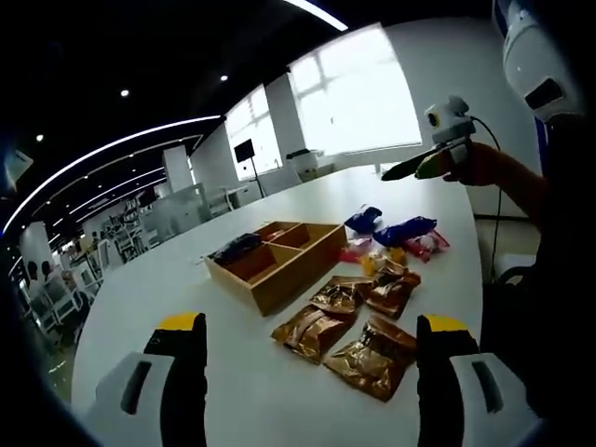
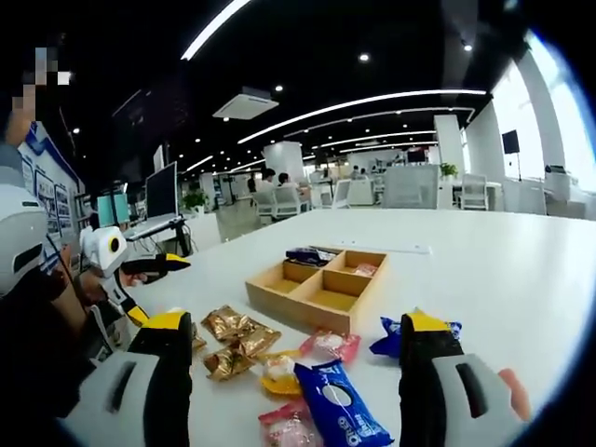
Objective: Pick up the scattered marshmallows, QQ candies, Oreo cookies, and mixed nuts on the table and sort them into separate containers
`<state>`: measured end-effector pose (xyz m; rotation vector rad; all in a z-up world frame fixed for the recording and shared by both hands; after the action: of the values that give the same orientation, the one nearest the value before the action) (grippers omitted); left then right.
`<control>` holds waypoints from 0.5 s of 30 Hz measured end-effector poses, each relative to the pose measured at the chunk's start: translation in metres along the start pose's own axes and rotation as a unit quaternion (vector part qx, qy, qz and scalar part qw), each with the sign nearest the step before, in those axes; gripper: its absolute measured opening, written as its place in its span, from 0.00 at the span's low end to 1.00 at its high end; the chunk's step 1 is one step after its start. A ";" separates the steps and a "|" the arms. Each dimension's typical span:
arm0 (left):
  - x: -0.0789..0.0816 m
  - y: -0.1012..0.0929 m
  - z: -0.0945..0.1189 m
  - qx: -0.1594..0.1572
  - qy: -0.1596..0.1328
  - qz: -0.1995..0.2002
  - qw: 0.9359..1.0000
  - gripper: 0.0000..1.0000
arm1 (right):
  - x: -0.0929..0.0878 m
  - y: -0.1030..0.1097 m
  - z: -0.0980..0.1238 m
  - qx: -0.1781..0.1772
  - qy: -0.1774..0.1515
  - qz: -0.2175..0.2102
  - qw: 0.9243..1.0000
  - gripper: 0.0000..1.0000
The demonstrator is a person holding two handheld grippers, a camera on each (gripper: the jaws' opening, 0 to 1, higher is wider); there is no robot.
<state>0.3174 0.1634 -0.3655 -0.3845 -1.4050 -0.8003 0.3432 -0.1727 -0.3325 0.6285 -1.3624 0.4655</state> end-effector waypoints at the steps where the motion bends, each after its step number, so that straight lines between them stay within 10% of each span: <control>1: 0.000 0.000 0.000 0.000 0.000 0.000 1.000 0.97 | 0.000 0.000 0.001 0.000 0.000 -0.001 1.000 0.88; 15: -0.001 -0.002 0.000 -0.002 0.002 0.000 1.000 0.97 | -0.012 -0.003 0.007 -0.006 0.015 -0.012 1.000 0.87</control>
<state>0.3166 0.1623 -0.3665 -0.3857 -1.3998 -0.8041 0.3375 -0.1791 -0.3439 0.6244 -1.3276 0.4459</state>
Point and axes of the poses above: the point that each gripper's makers call its tool centre point, and the gripper's own axes: z roughly backward along the fingers, y roughly to its left, x roughly out of its top, the point moved 9 cm from there along z, roughly backward along the fingers, and after that the axes turned 9 degrees about -y, right-handed, at the moved point
